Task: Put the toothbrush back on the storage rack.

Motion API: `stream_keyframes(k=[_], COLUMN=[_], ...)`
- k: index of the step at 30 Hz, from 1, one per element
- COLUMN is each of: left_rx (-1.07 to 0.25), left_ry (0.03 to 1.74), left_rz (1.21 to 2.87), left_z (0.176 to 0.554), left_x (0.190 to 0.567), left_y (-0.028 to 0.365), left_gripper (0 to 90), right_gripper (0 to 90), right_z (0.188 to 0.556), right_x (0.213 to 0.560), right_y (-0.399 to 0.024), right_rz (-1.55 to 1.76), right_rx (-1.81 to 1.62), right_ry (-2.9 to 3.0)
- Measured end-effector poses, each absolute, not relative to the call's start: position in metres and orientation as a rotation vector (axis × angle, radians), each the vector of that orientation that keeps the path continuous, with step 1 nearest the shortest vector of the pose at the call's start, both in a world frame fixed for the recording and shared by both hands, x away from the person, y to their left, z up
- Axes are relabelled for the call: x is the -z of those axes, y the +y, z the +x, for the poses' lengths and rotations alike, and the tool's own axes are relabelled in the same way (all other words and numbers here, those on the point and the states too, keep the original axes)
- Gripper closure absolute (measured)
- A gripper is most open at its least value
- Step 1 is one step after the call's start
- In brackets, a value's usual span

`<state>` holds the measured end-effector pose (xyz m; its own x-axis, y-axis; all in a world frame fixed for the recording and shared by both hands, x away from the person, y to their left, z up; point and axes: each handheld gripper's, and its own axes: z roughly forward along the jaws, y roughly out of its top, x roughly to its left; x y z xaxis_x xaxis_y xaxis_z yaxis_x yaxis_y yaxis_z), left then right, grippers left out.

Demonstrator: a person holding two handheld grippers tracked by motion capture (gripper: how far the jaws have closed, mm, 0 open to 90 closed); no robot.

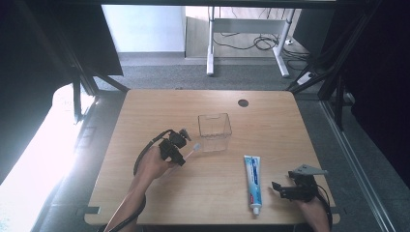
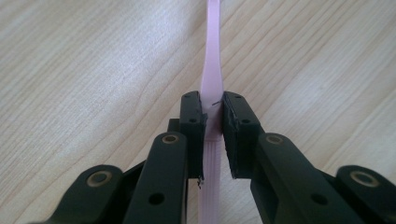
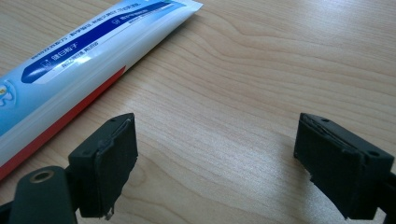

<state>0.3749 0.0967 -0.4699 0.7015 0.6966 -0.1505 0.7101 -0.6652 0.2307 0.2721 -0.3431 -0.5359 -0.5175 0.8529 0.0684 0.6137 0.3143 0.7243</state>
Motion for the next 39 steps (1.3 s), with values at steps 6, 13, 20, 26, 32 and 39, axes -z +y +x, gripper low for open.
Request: stream_keyframes(k=[6,13,20,26,32,39], left_rx=[0.053,0.047,0.009,-0.011,-0.039,-0.088], left_ry=[1.102,1.072,1.043,1.02,0.991,0.954], left_rz=[2.584,2.524,2.451,2.403,2.356,2.322], left_z=[0.371,0.37,0.368,0.368,0.367,0.368], left_x=[0.459,0.448,0.434,0.424,0.411,0.4], left_y=[0.104,0.11,0.117,0.122,0.123,0.119], left_gripper=[79.1,79.1,79.1,79.1,79.1,79.1], right_gripper=[13.8,6.9,0.0,0.0,0.0,0.0], right_z=[0.272,0.272,0.273,0.273,0.273,0.273], right_x=[0.536,0.535,0.536,0.537,0.537,0.537], right_y=[-0.343,-0.342,-0.339,-0.338,-0.338,-0.339], right_rz=[1.315,1.305,1.286,1.278,1.275,1.275], right_rx=[-1.031,-1.055,-1.046,-1.047,-1.047,-1.052], right_ry=[2.256,2.246,2.266,2.27,2.275,2.27])
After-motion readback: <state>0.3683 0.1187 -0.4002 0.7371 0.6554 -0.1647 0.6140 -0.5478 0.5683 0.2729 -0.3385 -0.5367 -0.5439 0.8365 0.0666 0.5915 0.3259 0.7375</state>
